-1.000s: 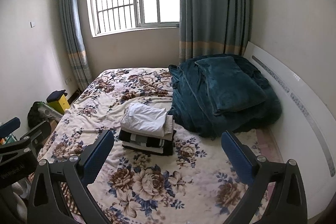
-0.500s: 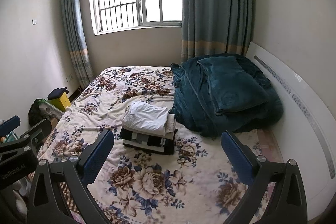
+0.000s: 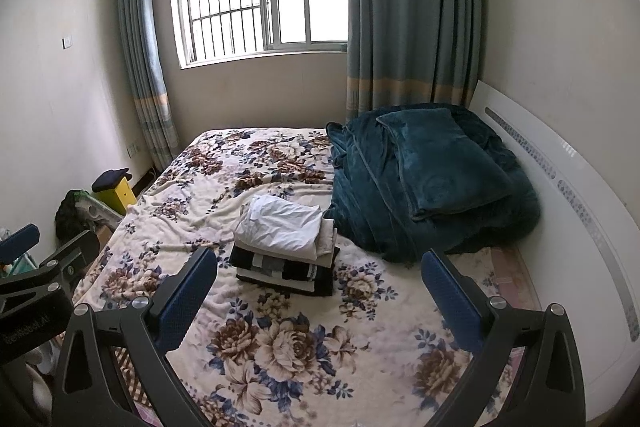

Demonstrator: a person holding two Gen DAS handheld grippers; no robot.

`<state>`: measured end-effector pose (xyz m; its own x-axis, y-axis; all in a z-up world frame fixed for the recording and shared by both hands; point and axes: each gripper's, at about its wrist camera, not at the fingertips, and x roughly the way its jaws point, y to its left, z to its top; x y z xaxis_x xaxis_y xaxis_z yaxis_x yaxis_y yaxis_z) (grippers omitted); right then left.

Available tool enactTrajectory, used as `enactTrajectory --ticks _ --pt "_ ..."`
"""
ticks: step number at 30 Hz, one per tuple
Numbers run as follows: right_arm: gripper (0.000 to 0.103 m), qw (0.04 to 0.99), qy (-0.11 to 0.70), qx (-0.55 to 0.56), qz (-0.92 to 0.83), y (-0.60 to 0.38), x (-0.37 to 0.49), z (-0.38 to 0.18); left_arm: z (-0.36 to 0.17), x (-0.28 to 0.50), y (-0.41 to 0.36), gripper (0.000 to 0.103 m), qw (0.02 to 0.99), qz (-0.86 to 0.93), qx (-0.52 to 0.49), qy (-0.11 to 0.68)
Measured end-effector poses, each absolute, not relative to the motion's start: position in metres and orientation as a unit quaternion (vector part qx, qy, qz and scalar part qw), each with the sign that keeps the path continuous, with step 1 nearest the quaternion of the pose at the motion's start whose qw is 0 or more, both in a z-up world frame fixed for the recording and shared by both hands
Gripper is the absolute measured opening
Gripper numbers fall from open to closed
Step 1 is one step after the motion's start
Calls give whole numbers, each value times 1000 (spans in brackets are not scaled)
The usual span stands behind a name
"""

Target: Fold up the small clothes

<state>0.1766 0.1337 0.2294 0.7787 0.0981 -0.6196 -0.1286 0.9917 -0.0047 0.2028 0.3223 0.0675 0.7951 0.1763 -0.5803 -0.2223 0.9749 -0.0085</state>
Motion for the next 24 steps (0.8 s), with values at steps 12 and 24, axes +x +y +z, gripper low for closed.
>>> enactTrajectory --ticks 12,24 --pt "103 942 327 -25 62 137 180 231 67 201 324 103 946 107 -43 304" --pt "103 942 328 -26 61 141 181 228 70 188 318 103 945 125 -51 297"
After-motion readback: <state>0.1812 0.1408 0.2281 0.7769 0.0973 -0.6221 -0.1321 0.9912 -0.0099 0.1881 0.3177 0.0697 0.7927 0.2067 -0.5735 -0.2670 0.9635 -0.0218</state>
